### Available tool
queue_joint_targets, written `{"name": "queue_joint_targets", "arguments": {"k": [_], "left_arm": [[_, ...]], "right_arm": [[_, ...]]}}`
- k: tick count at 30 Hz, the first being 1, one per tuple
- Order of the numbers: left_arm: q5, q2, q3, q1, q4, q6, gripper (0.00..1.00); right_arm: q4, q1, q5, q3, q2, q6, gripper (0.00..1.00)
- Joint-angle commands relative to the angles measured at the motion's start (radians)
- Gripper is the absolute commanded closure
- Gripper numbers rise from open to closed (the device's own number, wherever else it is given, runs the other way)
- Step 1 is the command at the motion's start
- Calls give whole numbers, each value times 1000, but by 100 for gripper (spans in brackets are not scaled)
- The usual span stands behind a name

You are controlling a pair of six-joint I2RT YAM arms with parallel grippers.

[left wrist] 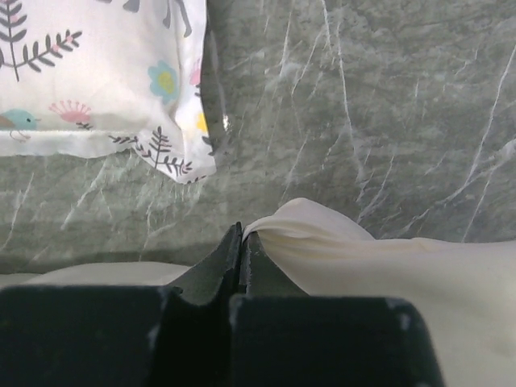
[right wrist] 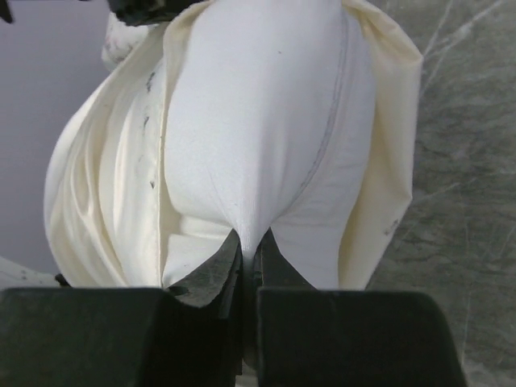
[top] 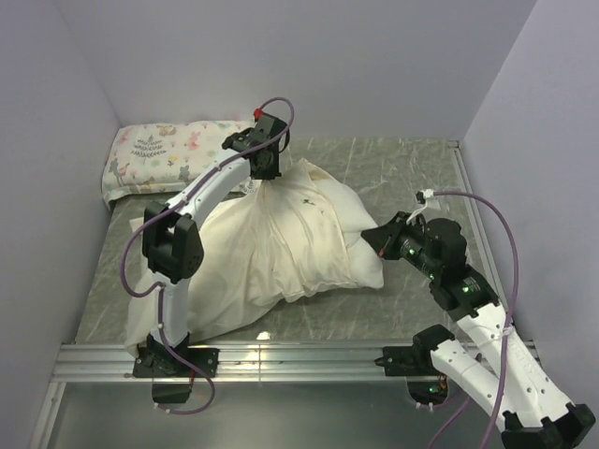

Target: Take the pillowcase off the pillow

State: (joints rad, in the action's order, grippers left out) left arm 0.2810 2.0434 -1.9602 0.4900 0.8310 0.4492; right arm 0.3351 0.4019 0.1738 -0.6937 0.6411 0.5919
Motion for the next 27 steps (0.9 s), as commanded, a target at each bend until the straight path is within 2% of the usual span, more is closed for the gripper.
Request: {"name": "queue_joint_targets", "arguments": {"k": [1,3,4,5,6,7,9,10,13,17,22,27], "left_arm": [[231,70,-72,-22,-6,-79,100],[206,89,-86,-22,23,-93,100],[180,83,-83,-21,19,-96,95],[147,63,-71,-16,2,-109,86],[92,4,-36,-8,-57,-116,59],[83,-35,-16,14,-91,-125,47],[70,-119,-41,35,-112,-145,27],[66,-138,-72,51,-90,-148,23],[108,-183,-205,116,-24,-168,16],[222,-291,-238,237,-3,-164,13],[439,-431,-19,427,0,-49,12],[583,-617,309,584,35,205,12]], "right_arm": [[-30,-8,-43,-205,-9,-40,100],[-12,-8,-60,-263,2,-53,100],[11,-8,-59,-329,26,-61,100],[19,-9,-45,-357,40,-70,100],[24,-6,-31,-380,73,-70,100],[30,-2,-25,-415,90,-73,100],[44,23,-55,-443,121,-83,100],[62,29,-72,-464,150,-92,100],[100,46,-137,-522,202,-105,100],[177,86,-259,-645,294,-142,100],[205,100,-335,-734,367,-164,100],[223,100,-346,-777,405,-178,100]]}}
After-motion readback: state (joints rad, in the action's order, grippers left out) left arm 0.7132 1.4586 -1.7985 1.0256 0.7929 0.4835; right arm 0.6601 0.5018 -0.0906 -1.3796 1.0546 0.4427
